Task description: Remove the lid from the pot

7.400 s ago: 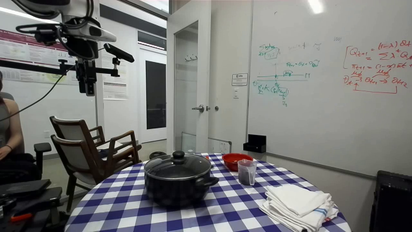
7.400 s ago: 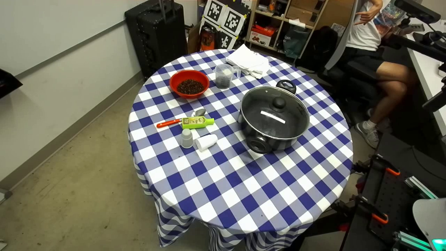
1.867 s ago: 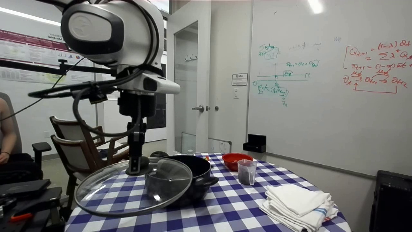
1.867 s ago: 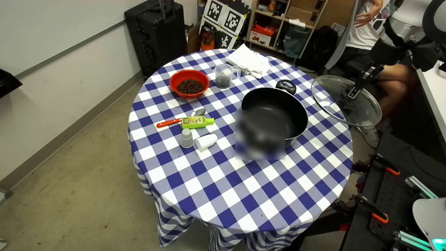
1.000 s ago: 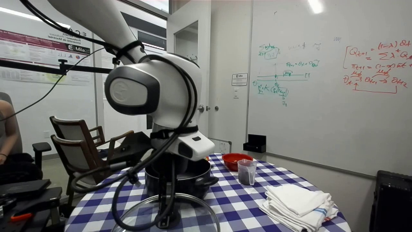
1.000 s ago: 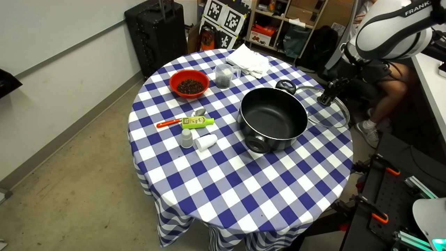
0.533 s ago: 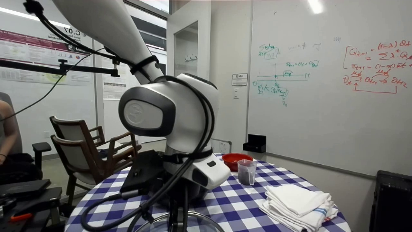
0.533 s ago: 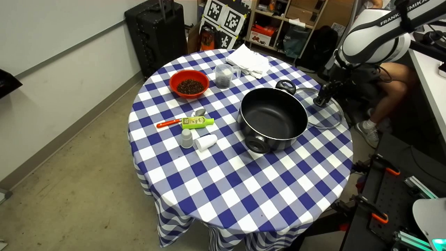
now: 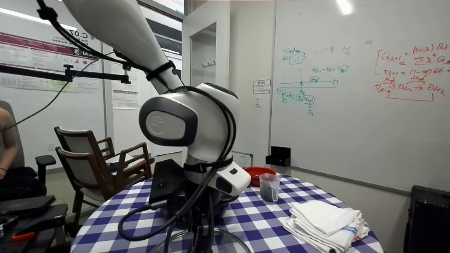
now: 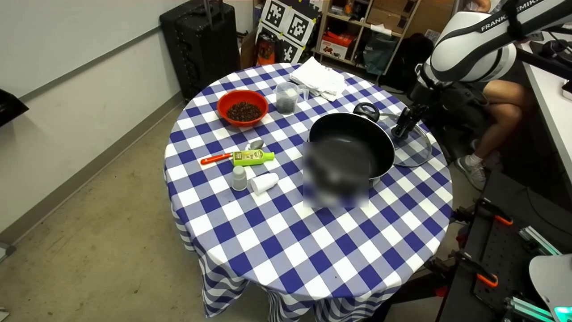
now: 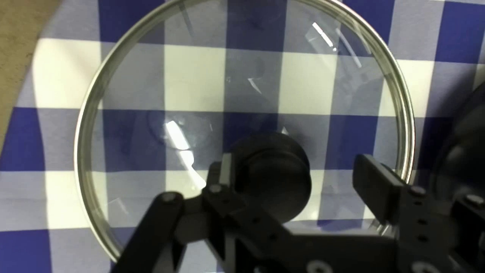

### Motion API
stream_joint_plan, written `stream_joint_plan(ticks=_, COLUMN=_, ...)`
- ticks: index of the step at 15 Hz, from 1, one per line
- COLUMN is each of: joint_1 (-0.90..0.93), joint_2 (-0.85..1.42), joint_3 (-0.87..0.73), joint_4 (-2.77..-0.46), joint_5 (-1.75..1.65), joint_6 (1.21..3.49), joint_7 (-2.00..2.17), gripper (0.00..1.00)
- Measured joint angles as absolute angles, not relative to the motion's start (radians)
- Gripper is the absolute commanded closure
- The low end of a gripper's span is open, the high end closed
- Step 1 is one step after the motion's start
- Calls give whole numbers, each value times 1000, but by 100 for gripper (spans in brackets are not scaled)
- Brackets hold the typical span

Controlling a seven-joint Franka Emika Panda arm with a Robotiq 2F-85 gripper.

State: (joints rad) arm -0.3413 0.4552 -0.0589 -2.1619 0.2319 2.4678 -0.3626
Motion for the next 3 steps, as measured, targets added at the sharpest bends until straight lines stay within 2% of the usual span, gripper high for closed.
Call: stream_joint_plan(ticks=3, joint_1=-343, joint_2=455, joint_3=-45, joint_4=-2162, joint_5=237, joint_6=2468, joint_7=-373, gripper=11)
